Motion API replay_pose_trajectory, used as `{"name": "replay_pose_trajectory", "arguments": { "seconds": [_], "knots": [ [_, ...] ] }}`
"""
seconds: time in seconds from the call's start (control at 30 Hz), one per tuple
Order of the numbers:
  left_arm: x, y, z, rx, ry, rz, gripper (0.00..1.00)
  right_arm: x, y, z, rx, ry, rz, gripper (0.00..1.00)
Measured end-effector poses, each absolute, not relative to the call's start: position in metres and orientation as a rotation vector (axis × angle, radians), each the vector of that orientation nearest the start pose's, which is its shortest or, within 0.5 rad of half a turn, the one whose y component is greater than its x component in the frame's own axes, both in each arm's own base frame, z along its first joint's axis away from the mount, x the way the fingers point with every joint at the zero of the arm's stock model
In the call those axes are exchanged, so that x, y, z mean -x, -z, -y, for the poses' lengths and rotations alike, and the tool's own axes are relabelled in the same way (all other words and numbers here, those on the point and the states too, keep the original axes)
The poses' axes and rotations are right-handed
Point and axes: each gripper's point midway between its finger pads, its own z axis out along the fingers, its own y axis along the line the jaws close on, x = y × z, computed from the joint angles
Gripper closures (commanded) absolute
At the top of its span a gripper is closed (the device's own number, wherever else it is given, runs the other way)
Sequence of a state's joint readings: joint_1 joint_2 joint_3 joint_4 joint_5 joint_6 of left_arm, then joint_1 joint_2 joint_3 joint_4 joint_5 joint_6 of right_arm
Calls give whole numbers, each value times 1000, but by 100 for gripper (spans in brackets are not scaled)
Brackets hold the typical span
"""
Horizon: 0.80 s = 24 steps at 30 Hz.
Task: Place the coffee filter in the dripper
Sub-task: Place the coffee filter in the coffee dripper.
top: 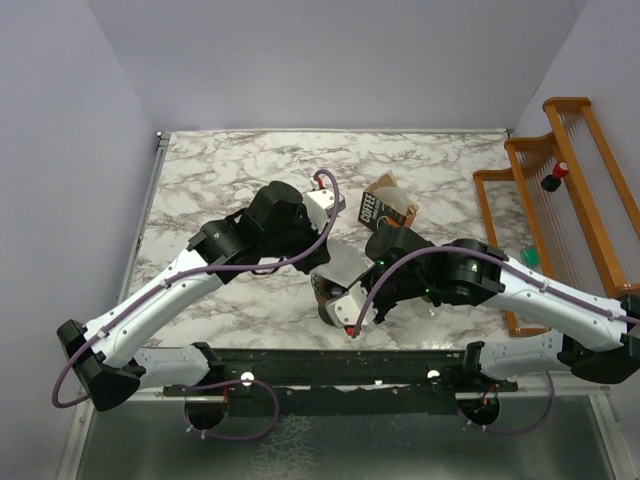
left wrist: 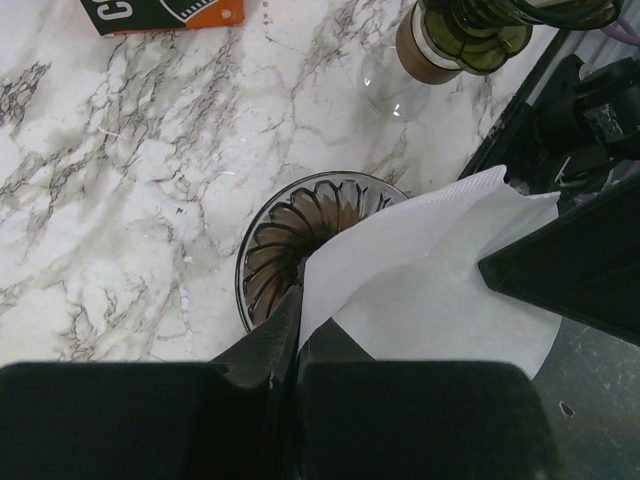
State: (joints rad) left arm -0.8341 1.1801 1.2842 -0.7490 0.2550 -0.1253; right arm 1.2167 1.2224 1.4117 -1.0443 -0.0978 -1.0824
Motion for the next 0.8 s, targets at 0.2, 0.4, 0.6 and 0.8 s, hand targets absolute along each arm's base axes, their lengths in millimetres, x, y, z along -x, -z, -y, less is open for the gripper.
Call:
{"name": "replay_pose_trajectory", "arguments": {
  "seconds": [0.2,0.4,0.6,0.8],
  "knots": [
    [-176,-255,278,-954,794,-2139,100,-121,-264,-281,2212,-211,-983,100],
    [-168,-241,278,-959,789,-2184,100,-116,-258,-277,2207,-247,-1012,99],
    [-169,-232,273,-938,747,-2213,88,-113,-239,-277,2221,-272,-1050,100],
    [-170,-232,268,-923,720,-2222,57,-113,-237,-282,2205,-285,-1056,99]
  ]
}}
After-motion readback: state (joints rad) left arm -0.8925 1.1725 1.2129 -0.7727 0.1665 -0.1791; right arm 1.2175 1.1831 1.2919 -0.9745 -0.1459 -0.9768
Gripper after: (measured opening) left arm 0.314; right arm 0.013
